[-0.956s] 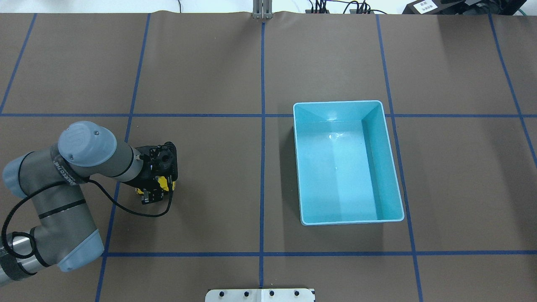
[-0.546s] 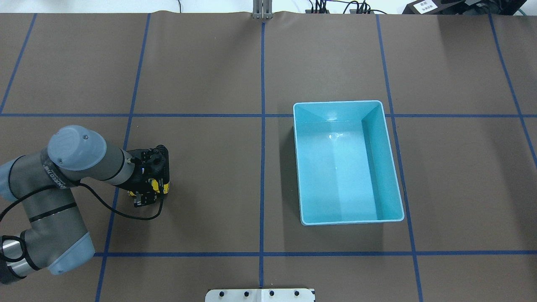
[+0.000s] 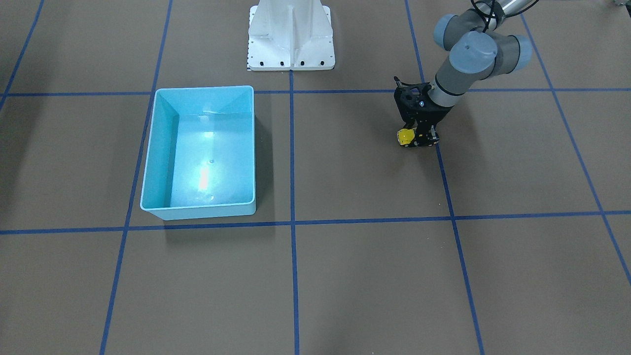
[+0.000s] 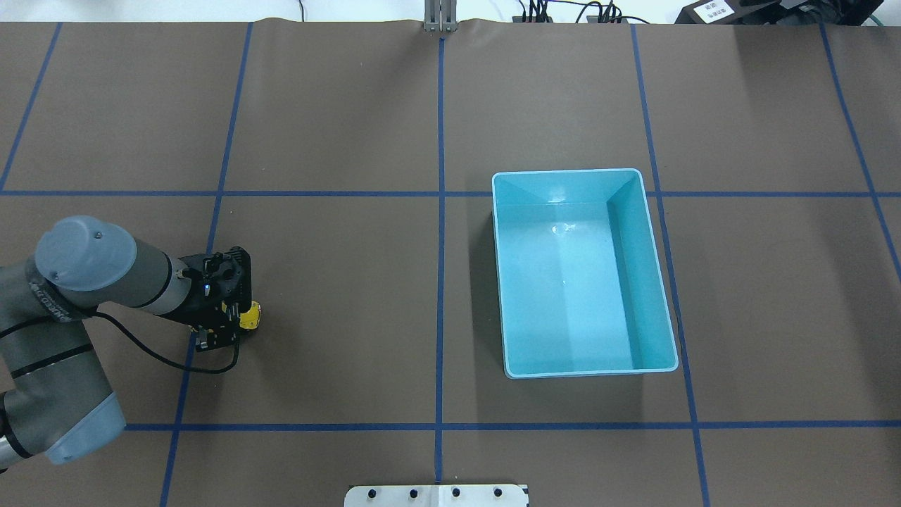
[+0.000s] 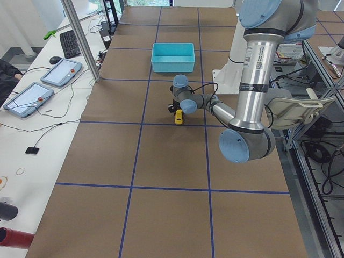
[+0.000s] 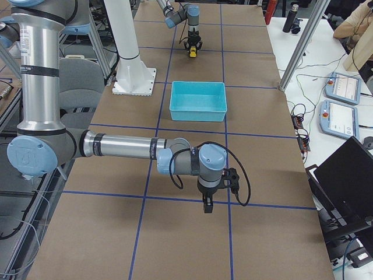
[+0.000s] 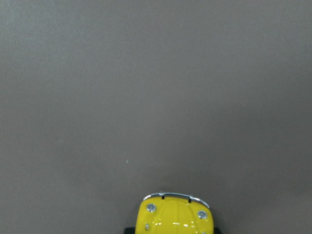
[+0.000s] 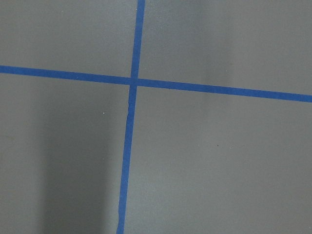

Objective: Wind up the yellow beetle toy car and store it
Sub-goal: 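Pull the car back toward the robot with the left gripper, then release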

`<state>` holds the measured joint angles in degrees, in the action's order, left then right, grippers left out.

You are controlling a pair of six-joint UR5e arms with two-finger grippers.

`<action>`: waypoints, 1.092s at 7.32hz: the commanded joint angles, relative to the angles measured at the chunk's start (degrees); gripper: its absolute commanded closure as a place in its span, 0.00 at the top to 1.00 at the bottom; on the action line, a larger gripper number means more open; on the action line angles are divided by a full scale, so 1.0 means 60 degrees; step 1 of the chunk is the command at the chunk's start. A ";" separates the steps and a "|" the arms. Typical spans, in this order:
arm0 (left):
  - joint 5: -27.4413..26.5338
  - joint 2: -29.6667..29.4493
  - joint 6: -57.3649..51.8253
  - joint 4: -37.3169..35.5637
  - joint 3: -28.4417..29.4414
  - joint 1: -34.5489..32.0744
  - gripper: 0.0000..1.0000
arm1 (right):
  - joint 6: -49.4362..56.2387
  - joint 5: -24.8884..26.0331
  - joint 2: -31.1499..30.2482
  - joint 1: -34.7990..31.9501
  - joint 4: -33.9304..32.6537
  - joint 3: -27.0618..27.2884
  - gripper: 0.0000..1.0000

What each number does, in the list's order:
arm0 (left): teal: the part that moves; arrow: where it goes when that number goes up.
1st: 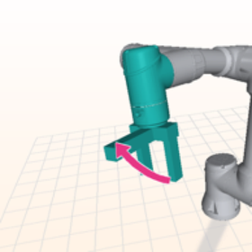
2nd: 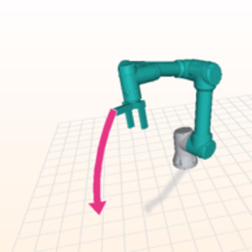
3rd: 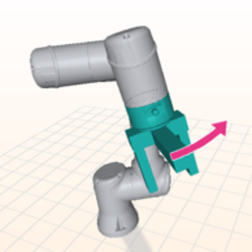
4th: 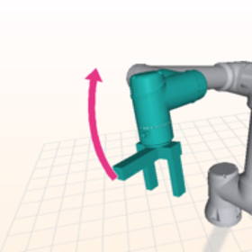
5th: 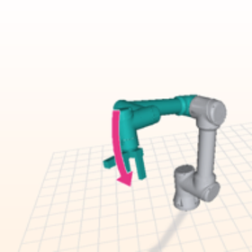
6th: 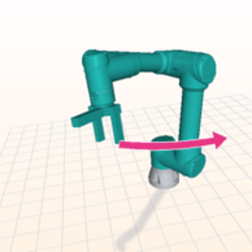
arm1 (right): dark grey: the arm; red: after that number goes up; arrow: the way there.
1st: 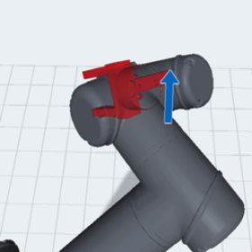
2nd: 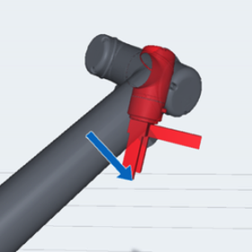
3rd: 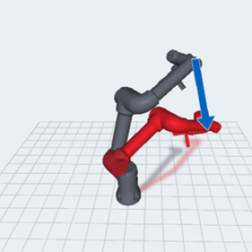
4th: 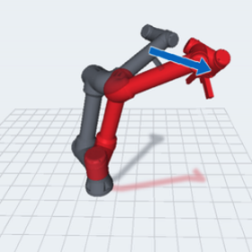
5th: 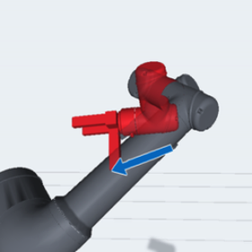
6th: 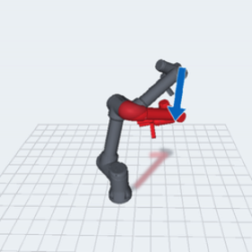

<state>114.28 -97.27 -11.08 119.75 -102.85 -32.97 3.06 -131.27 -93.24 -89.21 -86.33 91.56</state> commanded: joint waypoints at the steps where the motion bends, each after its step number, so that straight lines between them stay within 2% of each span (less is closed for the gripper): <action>1: 0.0054 0.0288 -0.0014 0.0285 0.0003 -0.0042 0.22 | -0.0011 -0.0035 0.0012 0.0000 0.0004 0.0034 1.00; 4: 0.0069 0.1019 -0.0014 0.1133 -0.0041 -0.0071 0.24 | -0.0011 -0.0050 0.0027 0.0000 -0.0011 0.0151 1.00; 6: 0.0653 0.1094 -0.0029 0.1164 0.0003 -0.0392 0.24 | -0.0011 -0.0064 -0.0017 0.0000 -0.0026 0.0151 1.00; 8: 0.0669 0.1503 -0.0029 0.1691 0.0032 -0.0408 0.24 | -0.0011 -0.0064 -0.0017 0.0000 -0.0026 0.0165 1.00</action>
<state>117.98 -89.55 -11.20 128.40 -102.74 -35.19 2.99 -131.66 -93.32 -89.21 -86.48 92.48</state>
